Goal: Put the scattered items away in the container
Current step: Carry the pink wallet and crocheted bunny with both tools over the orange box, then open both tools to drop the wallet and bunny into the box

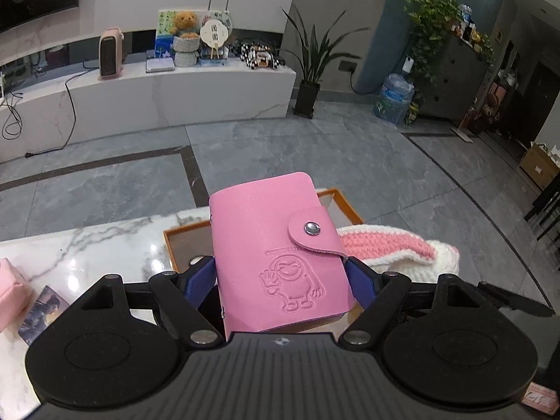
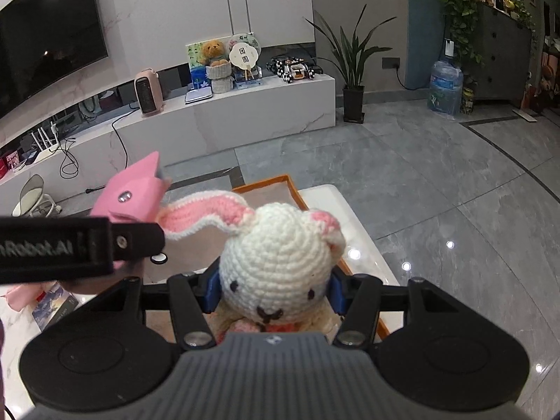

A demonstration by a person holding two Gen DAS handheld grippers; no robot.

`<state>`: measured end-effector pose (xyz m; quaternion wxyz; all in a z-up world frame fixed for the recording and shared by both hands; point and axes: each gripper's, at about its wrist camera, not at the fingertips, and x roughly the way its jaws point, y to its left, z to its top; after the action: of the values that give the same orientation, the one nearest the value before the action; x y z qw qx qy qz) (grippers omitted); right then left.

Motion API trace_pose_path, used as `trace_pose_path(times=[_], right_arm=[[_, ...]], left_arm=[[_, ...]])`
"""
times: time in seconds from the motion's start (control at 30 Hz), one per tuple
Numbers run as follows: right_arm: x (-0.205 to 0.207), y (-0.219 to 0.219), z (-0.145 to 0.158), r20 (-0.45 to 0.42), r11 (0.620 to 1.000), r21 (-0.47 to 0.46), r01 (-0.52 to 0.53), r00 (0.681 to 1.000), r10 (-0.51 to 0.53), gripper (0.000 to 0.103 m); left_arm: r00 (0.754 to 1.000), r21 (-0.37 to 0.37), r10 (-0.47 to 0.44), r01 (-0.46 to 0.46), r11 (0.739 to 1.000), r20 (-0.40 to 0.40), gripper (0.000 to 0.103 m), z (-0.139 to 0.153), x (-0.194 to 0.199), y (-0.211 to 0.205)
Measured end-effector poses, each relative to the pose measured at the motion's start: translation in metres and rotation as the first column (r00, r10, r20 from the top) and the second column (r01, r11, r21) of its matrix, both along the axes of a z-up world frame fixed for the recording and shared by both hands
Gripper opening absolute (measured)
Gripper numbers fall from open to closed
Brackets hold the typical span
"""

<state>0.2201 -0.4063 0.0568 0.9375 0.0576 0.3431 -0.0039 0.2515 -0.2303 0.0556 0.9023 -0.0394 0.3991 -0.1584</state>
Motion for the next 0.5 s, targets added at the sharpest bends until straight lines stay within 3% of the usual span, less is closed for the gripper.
trace_pose_path(times=[0.33, 0.5], right_arm=[[0.004, 0.001, -0.007, -0.022, 1.000, -0.013, -0.007, 1.000, 0.007, 0.060], [0.005, 0.007, -0.009, -0.028, 0.999, -0.054, -0.007, 1.000, 0.005, 0.068]], left_arm=[[0.999, -0.013, -0.003, 0.003, 1.000, -0.041, 0.093, -0.010, 0.006, 0.002], [0.996, -0.042, -0.007, 0.004, 0.999, -0.087, 0.095, -0.015, 0.012, 0.003]])
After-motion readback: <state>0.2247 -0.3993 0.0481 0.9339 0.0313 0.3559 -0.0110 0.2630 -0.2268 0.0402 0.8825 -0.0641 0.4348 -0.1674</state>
